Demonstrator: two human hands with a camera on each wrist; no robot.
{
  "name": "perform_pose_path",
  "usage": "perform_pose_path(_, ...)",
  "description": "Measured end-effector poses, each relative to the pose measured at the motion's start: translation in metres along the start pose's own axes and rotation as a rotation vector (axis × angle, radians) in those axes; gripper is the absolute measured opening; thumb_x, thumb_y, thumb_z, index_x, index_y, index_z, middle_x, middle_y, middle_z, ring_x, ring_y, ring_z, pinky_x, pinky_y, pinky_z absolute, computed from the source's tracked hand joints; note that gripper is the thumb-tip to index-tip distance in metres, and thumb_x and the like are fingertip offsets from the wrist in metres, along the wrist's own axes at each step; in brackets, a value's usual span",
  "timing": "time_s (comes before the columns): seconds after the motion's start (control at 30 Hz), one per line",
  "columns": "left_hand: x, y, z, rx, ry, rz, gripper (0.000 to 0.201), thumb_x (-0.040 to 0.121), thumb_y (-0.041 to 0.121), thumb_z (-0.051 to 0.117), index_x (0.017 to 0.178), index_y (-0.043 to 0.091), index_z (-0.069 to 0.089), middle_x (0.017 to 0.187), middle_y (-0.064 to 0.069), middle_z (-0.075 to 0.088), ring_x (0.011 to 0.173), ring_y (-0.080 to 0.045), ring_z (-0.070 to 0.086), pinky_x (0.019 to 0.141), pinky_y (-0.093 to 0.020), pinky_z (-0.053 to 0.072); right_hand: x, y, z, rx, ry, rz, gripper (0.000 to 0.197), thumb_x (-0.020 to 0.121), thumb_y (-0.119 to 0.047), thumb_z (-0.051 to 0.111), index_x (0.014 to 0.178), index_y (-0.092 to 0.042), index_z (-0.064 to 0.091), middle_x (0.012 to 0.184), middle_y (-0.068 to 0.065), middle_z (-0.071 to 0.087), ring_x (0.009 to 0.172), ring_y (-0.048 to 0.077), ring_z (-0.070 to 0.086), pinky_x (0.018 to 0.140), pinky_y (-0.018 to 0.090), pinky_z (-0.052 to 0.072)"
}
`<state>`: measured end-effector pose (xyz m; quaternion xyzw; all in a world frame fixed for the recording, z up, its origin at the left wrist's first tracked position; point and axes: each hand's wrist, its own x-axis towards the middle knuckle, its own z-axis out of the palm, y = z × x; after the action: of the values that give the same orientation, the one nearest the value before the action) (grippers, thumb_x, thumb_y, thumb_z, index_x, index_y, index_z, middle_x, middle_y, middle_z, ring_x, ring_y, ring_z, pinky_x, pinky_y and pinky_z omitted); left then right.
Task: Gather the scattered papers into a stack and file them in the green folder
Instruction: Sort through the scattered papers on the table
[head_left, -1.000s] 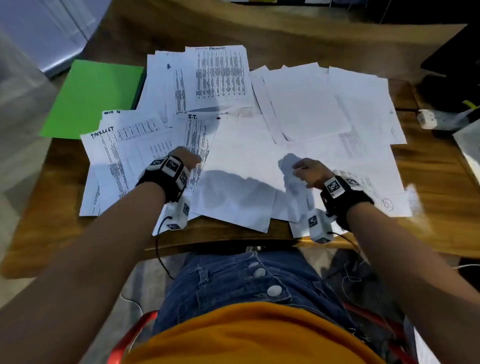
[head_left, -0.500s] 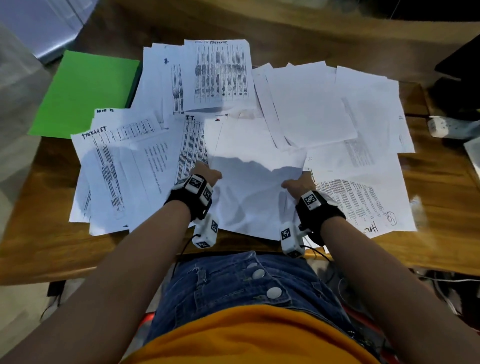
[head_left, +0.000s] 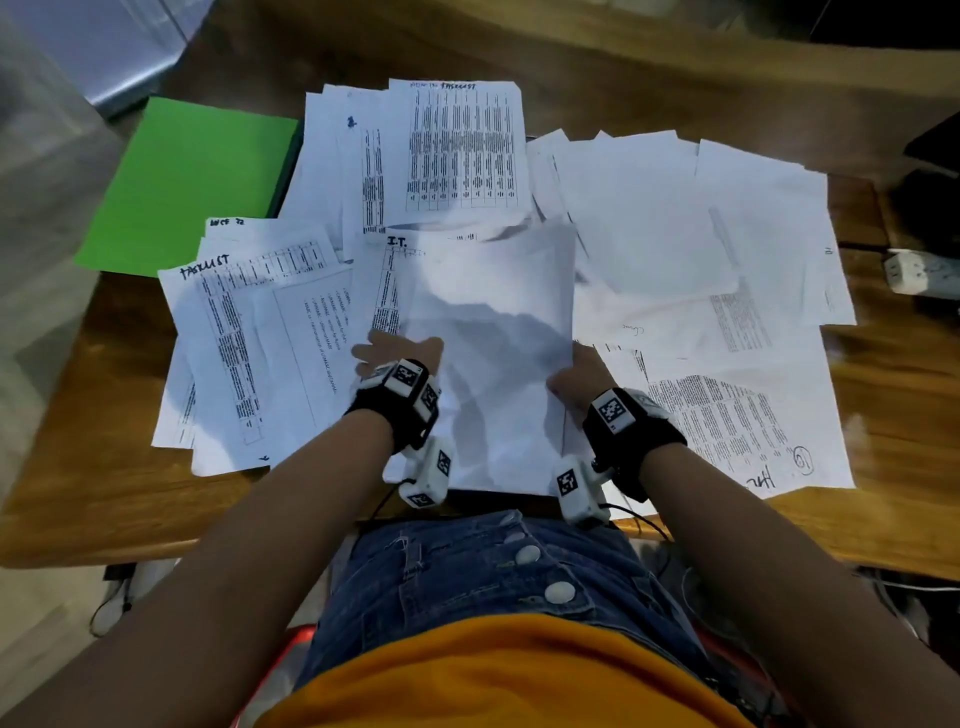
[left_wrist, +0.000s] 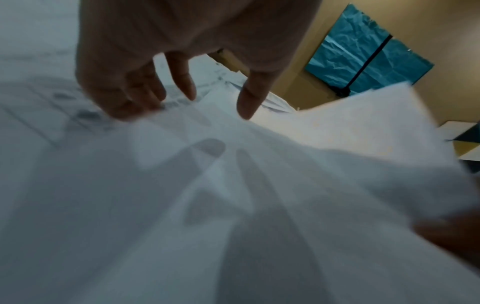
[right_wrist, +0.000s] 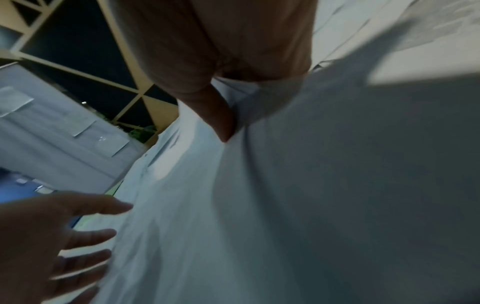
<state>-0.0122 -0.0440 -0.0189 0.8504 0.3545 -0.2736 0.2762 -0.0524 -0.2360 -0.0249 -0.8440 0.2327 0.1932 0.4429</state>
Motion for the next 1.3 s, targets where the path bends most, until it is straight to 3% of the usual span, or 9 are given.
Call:
perform_pose_path(0.2, 0.046, -0.016, -0.059, -0.282, 0.279, -0.09, 0.073, 0.082, 0.05, 0.052, 0.137, 0.007, 0.032, 0.145, -0.015, 0.031, 0.134, -0.033, 0.031, 0.109, -0.045, 0.026, -0.002, -0.015, -0.019, -0.055, 0.161, -0.076, 0.048, 0.07, -0.011, 0.044, 0.114, -0.007, 0.063, 0.111, 0.025, 0.065, 0.106, 0.037, 0.061, 0.084, 0.036, 0.047)
perform_pose_path(0.57, 0.041, -0.009, -0.036, 0.131, -0.007, -0.033, 0.125, 0.071, 0.053, 0.073, 0.149, 0.003, -0.012, 0.156, -0.023, -0.01, 0.145, -0.04, -0.004, 0.118, -0.05, 0.005, 0.03, 0.004, -0.068, 0.012, 0.444, 0.208, 0.03, 0.094, -0.009, 0.046, 0.118, 0.004, 0.058, 0.12, 0.027, 0.06, 0.112, 0.04, 0.057, 0.08, 0.033, 0.039)
perform_pose_path(0.8, 0.044, -0.008, -0.03, -0.206, -0.016, 0.024, 0.094, 0.08, 0.022, 0.073, 0.148, 0.004, 0.01, 0.149, -0.019, 0.033, 0.133, -0.033, 0.041, 0.108, -0.042, 0.038, 0.029, 0.005, -0.052, -0.06, 0.372, 0.256, 0.032, 0.095, -0.006, 0.042, 0.121, 0.004, 0.057, 0.124, 0.027, 0.058, 0.116, 0.041, 0.055, 0.088, 0.037, 0.044)
perform_pose_path(0.87, 0.044, -0.013, -0.032, -0.214, -0.022, 0.076, 0.056, 0.077, 0.014, 0.072, 0.126, 0.001, 0.047, 0.121, -0.018, 0.06, 0.099, -0.029, 0.063, 0.084, -0.034, 0.054, 0.03, 0.005, -0.047, -0.045, 0.351, 0.258, 0.032, 0.094, -0.005, 0.043, 0.122, 0.003, 0.057, 0.124, 0.026, 0.059, 0.115, 0.04, 0.055, 0.081, 0.033, 0.04)
perform_pose_path(0.97, 0.04, -0.017, -0.041, -0.175, -0.032, 0.125, 0.006, 0.081, 0.013, 0.066, 0.079, 0.01, 0.061, 0.08, -0.007, 0.062, 0.057, -0.015, 0.051, 0.053, -0.018, 0.041, 0.031, -0.001, -0.042, -0.027, 0.327, 0.253, 0.032, 0.094, -0.007, 0.046, 0.122, 0.002, 0.057, 0.123, 0.026, 0.059, 0.115, 0.04, 0.055, 0.084, 0.036, 0.043)
perform_pose_path(1.07, 0.043, -0.029, -0.05, -0.205, 0.029, 0.075, 0.031, 0.084, 0.018, 0.059, 0.057, 0.009, 0.047, 0.058, -0.002, 0.049, 0.057, -0.019, 0.049, 0.058, -0.02, 0.039, 0.032, -0.008, -0.036, -0.033, 0.292, 0.229, 0.031, 0.093, -0.011, 0.05, 0.119, 0.003, 0.059, 0.121, 0.025, 0.06, 0.113, 0.039, 0.057, 0.089, 0.037, 0.045)
perform_pose_path(1.13, 0.045, -0.046, -0.059, -0.228, 0.057, -0.014, 0.025, 0.083, 0.024, 0.055, 0.068, 0.005, 0.053, 0.065, -0.006, 0.053, 0.068, -0.025, 0.054, 0.063, -0.025, 0.042, 0.034, -0.01, -0.03, -0.043, 0.265, 0.208, 0.031, 0.092, -0.012, 0.051, 0.118, 0.003, 0.06, 0.12, 0.024, 0.061, 0.113, 0.038, 0.058, 0.08, 0.032, 0.041)
perform_pose_path(1.2, 0.048, -0.062, -0.065, -0.195, 0.088, -0.111, 0.038, 0.082, 0.032, 0.054, 0.104, 0.001, 0.059, 0.11, -0.017, 0.06, 0.103, -0.033, 0.056, 0.088, -0.037, 0.047, 0.037, -0.013, -0.026, -0.077, 0.237, 0.195, 0.031, 0.091, -0.011, 0.052, 0.117, 0.003, 0.06, 0.119, 0.024, 0.062, 0.112, 0.036, 0.058, 0.076, 0.03, 0.038)
perform_pose_path(1.3, 0.043, -0.073, -0.071, -0.081, 0.149, -0.261, 0.076, 0.084, 0.041, 0.058, 0.144, 0.007, 0.026, 0.155, -0.019, 0.012, 0.142, -0.036, 0.016, 0.114, -0.047, 0.019, 0.044, -0.017, -0.016, -0.152, 0.191, 0.159, 0.029, 0.091, -0.003, 0.048, 0.117, 0.005, 0.06, 0.124, 0.025, 0.059, 0.116, 0.038, 0.056, 0.09, 0.038, 0.045)
